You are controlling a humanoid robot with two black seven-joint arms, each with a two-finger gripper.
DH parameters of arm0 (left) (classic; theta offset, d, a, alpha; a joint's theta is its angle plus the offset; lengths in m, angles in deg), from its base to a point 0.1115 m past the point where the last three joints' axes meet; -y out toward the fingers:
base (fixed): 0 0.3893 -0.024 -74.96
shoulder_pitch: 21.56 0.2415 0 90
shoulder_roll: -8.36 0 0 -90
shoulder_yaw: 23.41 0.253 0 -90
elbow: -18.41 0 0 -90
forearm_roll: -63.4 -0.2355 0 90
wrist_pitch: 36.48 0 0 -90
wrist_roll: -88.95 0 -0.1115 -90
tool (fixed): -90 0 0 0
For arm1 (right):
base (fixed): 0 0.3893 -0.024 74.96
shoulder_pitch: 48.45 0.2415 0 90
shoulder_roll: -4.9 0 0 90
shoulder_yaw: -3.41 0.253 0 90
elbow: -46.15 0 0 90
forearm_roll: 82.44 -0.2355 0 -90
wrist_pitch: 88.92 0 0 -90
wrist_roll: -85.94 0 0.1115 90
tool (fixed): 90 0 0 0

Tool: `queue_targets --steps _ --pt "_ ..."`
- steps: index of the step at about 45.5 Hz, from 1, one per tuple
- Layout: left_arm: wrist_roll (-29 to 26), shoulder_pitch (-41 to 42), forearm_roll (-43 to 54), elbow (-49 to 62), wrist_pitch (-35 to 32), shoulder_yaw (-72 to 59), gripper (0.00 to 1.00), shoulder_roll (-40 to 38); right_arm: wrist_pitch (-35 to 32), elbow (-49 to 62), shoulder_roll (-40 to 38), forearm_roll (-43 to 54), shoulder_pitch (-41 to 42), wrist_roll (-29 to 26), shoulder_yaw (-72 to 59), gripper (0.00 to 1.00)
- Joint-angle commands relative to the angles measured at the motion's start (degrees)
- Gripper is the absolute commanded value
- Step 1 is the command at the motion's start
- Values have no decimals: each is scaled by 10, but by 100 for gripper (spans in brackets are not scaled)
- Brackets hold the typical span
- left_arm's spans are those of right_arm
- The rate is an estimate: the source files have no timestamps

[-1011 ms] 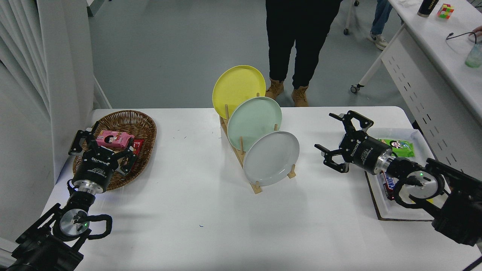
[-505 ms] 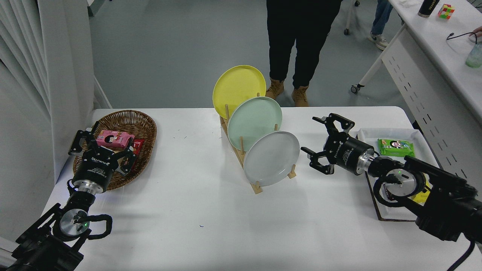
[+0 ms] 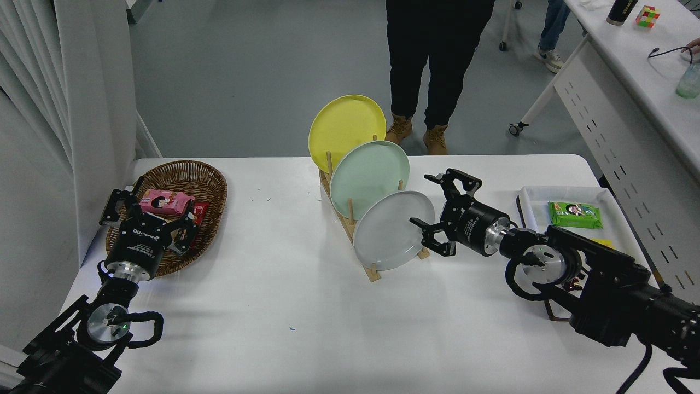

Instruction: Place the plate on the table

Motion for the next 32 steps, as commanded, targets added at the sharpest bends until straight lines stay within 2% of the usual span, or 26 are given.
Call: queue_targets --steps 1,19,32 --pt "0 0 0 0 0 0 98 0 23 -1 14 0 8 0 -1 88" --pt "0 0 0 0 0 0 98 0 63 -7 27 0 22 -1 -3 86" --pt "0 0 0 0 0 0 98 0 80 -16 28 0 30 -1 -19 81"
